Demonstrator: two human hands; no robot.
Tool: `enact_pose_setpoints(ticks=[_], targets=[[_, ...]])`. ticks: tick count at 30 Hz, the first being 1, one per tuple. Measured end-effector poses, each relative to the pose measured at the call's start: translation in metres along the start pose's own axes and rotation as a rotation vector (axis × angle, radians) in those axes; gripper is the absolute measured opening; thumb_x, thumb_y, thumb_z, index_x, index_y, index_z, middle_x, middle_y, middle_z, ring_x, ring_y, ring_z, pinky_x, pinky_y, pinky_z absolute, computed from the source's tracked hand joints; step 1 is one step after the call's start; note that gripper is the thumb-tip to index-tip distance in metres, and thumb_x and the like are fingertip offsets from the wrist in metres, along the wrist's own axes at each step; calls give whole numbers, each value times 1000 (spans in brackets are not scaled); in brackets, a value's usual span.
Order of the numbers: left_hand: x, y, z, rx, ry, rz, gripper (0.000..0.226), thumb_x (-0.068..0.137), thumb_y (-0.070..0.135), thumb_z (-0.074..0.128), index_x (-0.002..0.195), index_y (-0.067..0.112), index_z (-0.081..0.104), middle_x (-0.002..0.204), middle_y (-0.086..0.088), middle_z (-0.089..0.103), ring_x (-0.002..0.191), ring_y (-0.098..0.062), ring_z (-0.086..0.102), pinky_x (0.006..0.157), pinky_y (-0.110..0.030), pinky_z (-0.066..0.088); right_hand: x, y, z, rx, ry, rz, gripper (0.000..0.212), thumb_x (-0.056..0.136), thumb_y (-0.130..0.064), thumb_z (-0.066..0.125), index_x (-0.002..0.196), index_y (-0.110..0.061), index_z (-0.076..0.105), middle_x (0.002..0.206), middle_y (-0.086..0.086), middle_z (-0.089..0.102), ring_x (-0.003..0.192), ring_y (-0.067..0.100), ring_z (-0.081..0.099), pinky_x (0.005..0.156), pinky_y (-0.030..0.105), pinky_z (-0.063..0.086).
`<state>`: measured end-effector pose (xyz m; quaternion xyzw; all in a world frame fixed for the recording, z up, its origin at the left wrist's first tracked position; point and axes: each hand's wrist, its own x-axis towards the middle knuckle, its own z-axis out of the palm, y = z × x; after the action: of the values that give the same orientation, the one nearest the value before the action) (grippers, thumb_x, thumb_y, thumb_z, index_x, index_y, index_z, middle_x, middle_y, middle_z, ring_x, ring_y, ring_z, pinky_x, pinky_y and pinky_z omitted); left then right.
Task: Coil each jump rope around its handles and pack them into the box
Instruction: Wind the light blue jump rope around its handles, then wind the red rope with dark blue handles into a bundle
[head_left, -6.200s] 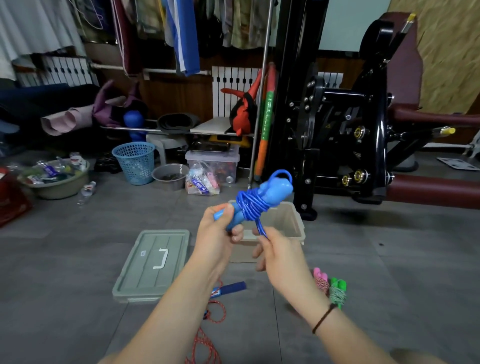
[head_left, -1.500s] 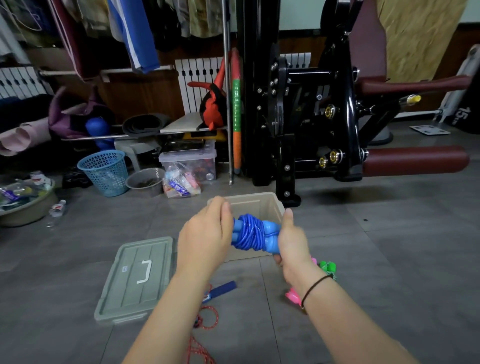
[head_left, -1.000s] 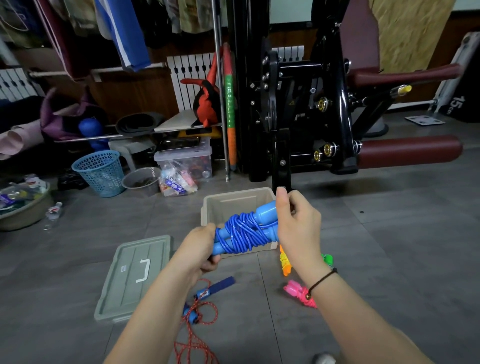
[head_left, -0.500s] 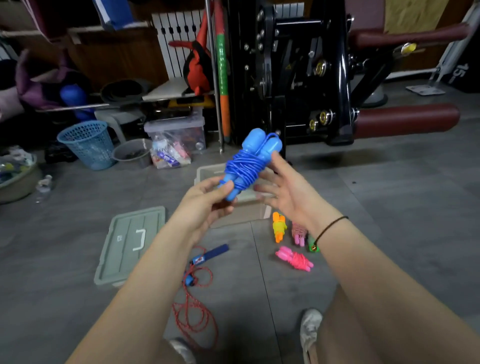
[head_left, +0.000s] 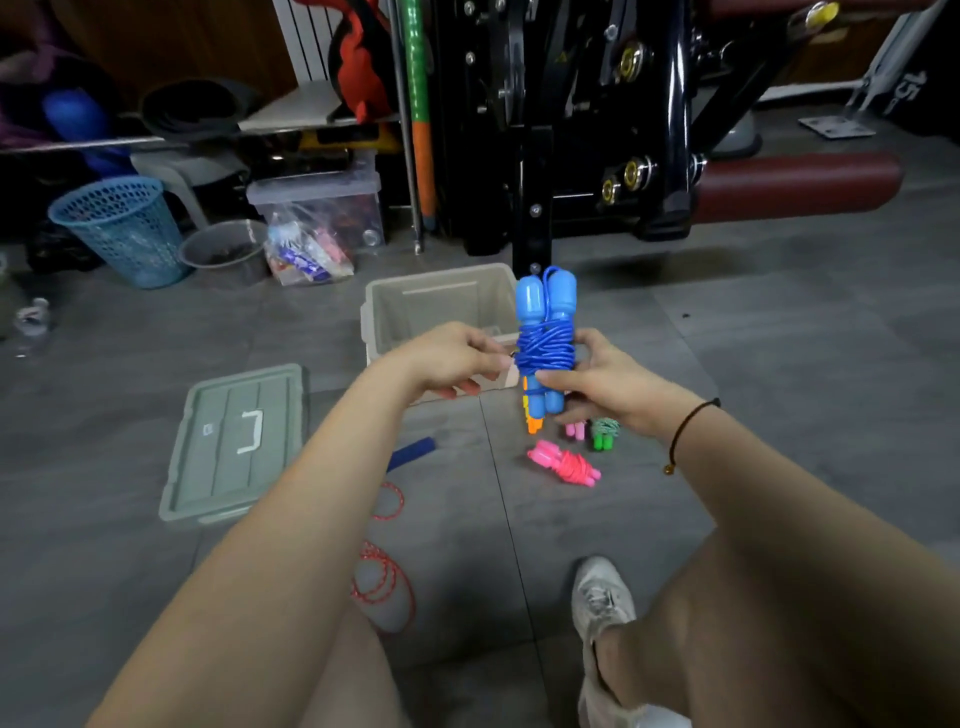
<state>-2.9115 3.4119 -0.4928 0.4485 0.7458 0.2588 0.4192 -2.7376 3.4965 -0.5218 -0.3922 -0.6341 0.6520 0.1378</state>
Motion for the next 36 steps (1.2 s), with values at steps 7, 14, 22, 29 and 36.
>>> enact_pose_setpoints(ticks=[7,14,22,29,36], targets=[[21,-41,-21,-36,121,-27,22,96,29,52,115,22,61,99,2,67,72,-11,59,65,-24,42,22,88,14,123,-88,233,29,87,3,60,109,-14,50,93,9,63,56,11,67,45,26,53],[48,-161,-14,-249,239,-331,23,97,20,48,118,18,58,93,0,64,72,-16,60,57,-24,44,70,149,43,40,-129,295,27,88,-5,63,109,-17,53,105,6,63,82,18,65,64,33,58],[65,-289,25,-338,401,-487,25,85,4,60,84,28,50,67,-2,48,63,-19,48,58,-21,42,152,220,66,-5,17,359,37,90,-3,59,123,-14,50,120,11,60,103,31,62,77,47,54],[106,-375,42,-299,417,-692,74,80,22,68,143,37,32,121,-15,56,98,-30,62,83,-32,48,232,284,72,-276,176,263,34,81,-13,64,113,-21,58,108,12,67,94,35,65,78,58,53],[154,-416,61,-246,386,-871,94,74,44,70,147,45,10,140,-17,43,123,-35,47,97,-32,40,279,291,72,-427,265,247,54,83,-13,62,134,-23,47,113,11,67,98,35,64,84,49,52]])
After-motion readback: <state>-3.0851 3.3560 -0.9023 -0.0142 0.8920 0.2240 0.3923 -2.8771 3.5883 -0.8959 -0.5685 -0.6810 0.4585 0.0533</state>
